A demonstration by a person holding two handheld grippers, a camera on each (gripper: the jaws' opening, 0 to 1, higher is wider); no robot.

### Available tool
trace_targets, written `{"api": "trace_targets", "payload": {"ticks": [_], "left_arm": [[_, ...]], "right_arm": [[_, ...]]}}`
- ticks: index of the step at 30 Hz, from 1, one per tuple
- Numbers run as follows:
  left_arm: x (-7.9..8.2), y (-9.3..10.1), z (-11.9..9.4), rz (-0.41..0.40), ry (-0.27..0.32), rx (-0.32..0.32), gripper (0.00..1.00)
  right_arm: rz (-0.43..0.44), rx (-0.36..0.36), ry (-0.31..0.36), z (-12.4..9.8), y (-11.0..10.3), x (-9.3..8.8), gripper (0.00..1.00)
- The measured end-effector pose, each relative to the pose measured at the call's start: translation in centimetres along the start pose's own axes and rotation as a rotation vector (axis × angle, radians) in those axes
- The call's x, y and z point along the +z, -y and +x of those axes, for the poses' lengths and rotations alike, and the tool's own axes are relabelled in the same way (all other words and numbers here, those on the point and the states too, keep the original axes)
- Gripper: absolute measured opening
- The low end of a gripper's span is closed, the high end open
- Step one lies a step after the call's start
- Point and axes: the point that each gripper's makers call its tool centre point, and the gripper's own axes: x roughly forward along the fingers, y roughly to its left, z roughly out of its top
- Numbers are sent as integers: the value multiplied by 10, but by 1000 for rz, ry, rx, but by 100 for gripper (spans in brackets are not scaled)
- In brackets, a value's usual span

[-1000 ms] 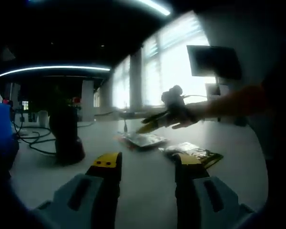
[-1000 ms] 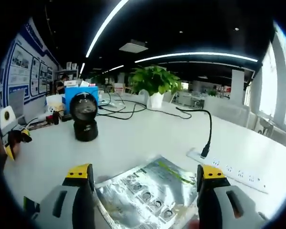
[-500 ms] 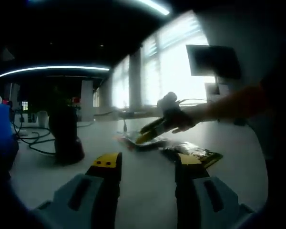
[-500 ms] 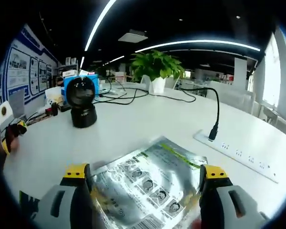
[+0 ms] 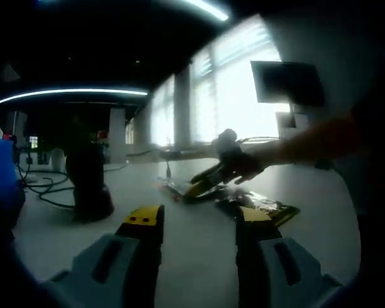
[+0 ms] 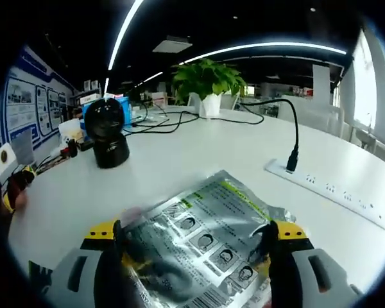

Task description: Clip sheet goods on table flip sheet goods clip sheet goods scan sheet goods put sheet goods back to table

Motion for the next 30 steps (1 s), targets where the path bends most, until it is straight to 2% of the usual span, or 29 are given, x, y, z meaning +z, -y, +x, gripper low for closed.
{"api": "trace_targets", "payload": {"ticks": [14, 18, 22, 24, 30], "left_arm": [[0, 0, 0, 0, -1, 0, 37], [-1, -1, 0, 0, -2, 1, 37], [-1, -1, 0, 0, -4, 2, 37], [-1, -1, 1, -1, -5, 2, 37], [-1, 0, 1, -2, -5, 2, 37]], "right_arm": [[15, -5, 40, 0, 2, 0, 89], [12, -10, 34, 3, 5, 1, 89], [27, -21, 18, 4, 9, 6, 89], [74, -11, 64, 2, 8, 17, 89], [57, -3, 60, -5, 14, 26, 89]]}}
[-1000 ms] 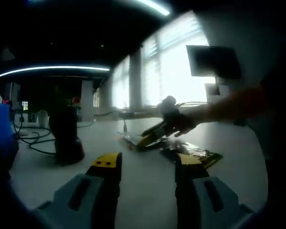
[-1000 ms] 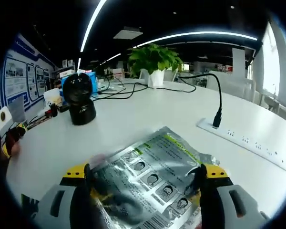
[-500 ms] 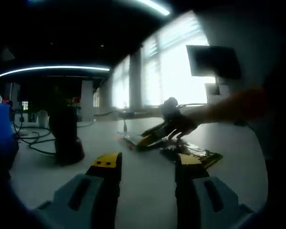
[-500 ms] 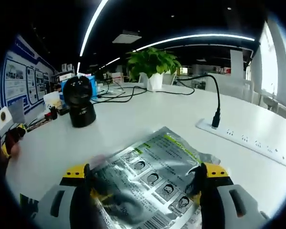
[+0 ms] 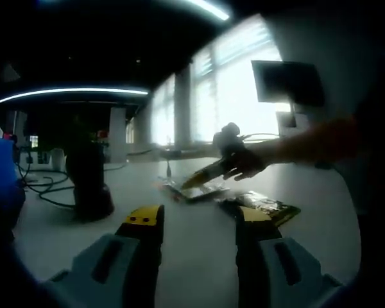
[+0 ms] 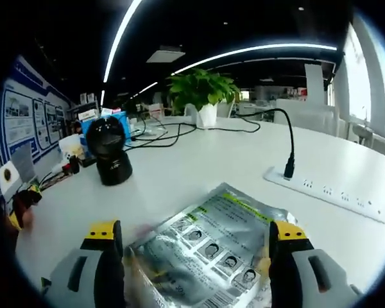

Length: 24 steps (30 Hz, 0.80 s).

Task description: Clip sheet goods on table flip sheet goods clip sheet goods scan sheet goods put sheet goods back to table

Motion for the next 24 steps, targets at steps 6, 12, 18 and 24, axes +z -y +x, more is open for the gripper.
{"api": "trace_targets", "payload": {"ticks": [6, 12, 18, 24], "left_arm": [[2, -2, -1, -8, 8, 6, 37], [4, -3, -1, -13, 14, 14, 37], [3, -4, -1, -14, 13, 23, 38], [2, -7, 1, -9, 4, 38, 38]], "right_arm": [[-30, -4, 62, -19, 1, 26, 88], [-47, -33, 118, -41, -3, 51, 84], [-42, -41, 231, -86, -31, 68, 82], [-51, -75, 295, -124, -21, 72, 81]]}}
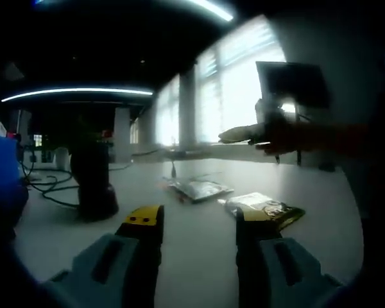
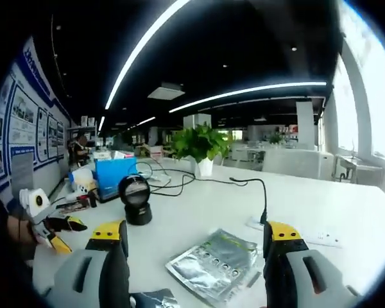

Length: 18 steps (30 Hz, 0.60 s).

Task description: Clip sheet goods on table flip sheet goods clip sheet goods scan sheet goods put sheet goods back to table

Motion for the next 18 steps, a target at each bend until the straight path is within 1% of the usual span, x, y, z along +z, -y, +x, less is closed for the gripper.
{"api": "trace_targets", "payload": {"ticks": [3, 5, 7, 9, 10, 12, 13, 16, 18], "left_arm": [[1, -4, 1, -6, 3, 14, 38], [1, -5, 2, -15, 4, 18, 38], [2, -7, 2, -17, 8, 25, 38], [1, -7, 2, -31, 7, 22, 38], [1, -7, 2, -34, 6, 22, 38], [-6, -9, 3, -39, -23, 28, 37], [-8, -9, 3, -35, -33, 31, 37], [-8, -12, 3, -51, -33, 42, 37], [-9, -15, 3, -60, -34, 48, 37]], "right_arm": [[-27, -47, 41, -21, 5, 5, 81], [-48, -62, 49, -34, 10, 4, 80], [-12, -73, 73, -45, 15, 5, 80], [-4, -77, 82, -57, 16, 5, 80], [-7, -76, 83, -59, 16, 4, 80], [-48, -88, 80, -65, 18, 2, 80], [-53, -85, 81, -67, 18, 0, 80], [-51, -98, 88, -73, 21, -5, 80], [-44, -126, 86, -75, 25, -10, 79]]}}
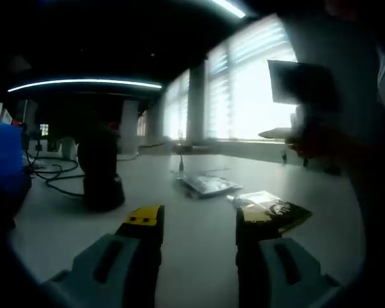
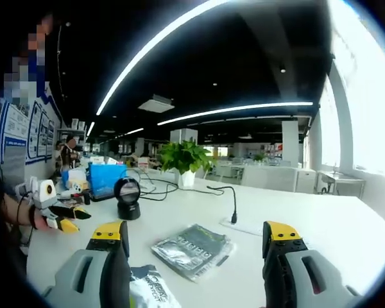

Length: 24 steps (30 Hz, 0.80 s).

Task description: Clip sheet goods on table flip sheet goods clip sheet goods scan sheet goods put sheet goods back to table

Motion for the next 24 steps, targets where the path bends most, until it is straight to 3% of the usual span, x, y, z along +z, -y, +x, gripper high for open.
{"api": "trace_targets", "payload": {"ticks": [3, 6, 9, 11, 13, 14, 15, 17, 19, 20, 22, 24], "left_arm": [[-3, -3, 1, 2, -13, 14, 37], [-20, -3, 10, 8, -118, 2, 35], [-12, -3, 15, 21, -73, -9, 35], [-9, -12, 14, 21, -52, 45, 35], [-18, -22, 8, 50, -101, 139, 32], [-20, -23, 7, 86, -113, 150, 32], [-17, -19, 9, 64, -92, 135, 32], [-24, -23, 9, 25, -133, 144, 32], [-19, -20, 10, 52, -108, 150, 30], [-21, -14, 12, 98, -126, 122, 30], [-21, -1, 13, 110, -124, 58, 32], [-13, 1, 11, 88, -84, 49, 36]], "right_arm": [[5, -11, -19, -2, 1, -6, 78], [39, 9, -24, -1, -3, -8, 78], [66, 18, -23, 7, -3, -7, 78], [63, 15, -18, 15, -2, -3, 77], [60, 25, -22, 21, -7, 4, 77], [61, 46, -24, 22, -13, 8, 78], [65, 55, -31, 22, -17, 11, 79], [103, 46, -61, 16, -19, 12, 80], [85, 12, -115, 3, -14, 3, 80], [70, 3, -128, -5, -12, -1, 79], [59, -38, -90, -22, -6, -3, 78], [107, -85, -27, -35, 1, -3, 77]]}}
